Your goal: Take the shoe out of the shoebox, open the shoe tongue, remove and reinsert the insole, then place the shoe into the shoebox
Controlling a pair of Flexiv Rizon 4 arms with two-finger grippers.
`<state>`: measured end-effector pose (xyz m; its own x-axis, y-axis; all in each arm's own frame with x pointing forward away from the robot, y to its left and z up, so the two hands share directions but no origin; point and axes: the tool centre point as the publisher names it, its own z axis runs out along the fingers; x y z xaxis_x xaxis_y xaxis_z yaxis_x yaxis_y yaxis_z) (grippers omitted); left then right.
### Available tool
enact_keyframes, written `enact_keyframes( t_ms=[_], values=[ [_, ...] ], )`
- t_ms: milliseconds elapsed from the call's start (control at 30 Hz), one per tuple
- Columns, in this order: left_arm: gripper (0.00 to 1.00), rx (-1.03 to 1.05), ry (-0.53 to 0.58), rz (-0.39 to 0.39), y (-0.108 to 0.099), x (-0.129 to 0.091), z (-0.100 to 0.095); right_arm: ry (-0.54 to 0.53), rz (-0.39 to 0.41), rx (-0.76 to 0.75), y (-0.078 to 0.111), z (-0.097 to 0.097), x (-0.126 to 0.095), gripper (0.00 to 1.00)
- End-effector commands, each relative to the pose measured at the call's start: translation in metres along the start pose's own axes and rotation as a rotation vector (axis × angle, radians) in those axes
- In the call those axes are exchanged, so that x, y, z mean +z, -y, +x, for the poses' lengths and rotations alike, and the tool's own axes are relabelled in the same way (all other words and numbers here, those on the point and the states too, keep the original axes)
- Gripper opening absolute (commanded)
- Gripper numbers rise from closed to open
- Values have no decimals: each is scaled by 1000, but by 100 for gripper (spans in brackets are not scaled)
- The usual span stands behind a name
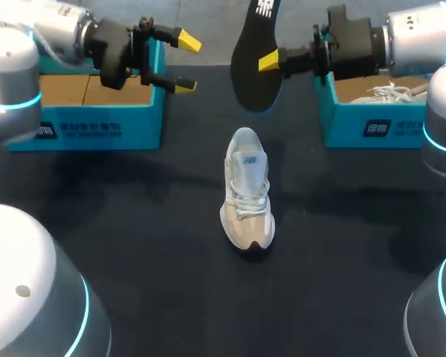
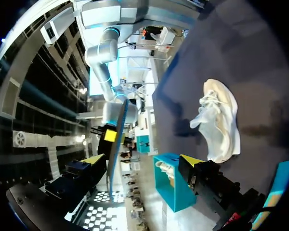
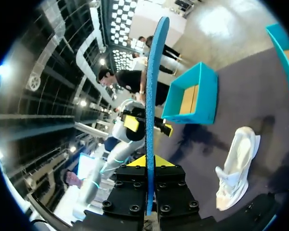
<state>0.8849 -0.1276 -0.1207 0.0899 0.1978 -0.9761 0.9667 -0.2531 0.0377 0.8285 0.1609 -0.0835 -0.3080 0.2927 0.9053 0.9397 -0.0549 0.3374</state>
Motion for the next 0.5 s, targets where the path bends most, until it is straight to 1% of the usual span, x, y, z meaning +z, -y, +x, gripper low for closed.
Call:
enact_keyframes(
  t_ms=[33, 133, 167, 300, 500],
  values=[
    [100, -11, -101, 228, -6, -11, 5, 9, -34, -70, -3, 5, 1, 0],
    [100, -7, -133, 234, -7, -14, 9, 16, -40, -111, -6, 8, 2, 0],
    [100, -11, -159, 248, -8, -16, 14, 17, -49, -160, -9, 10, 2, 0],
    [100, -14, -199, 248, -9, -18, 23, 19, -67, -239, -15, 13, 4, 0],
    [100, -22, -236, 264, -9, -17, 30, -6, -62, -318, -25, 11, 7, 0]
  ],
)
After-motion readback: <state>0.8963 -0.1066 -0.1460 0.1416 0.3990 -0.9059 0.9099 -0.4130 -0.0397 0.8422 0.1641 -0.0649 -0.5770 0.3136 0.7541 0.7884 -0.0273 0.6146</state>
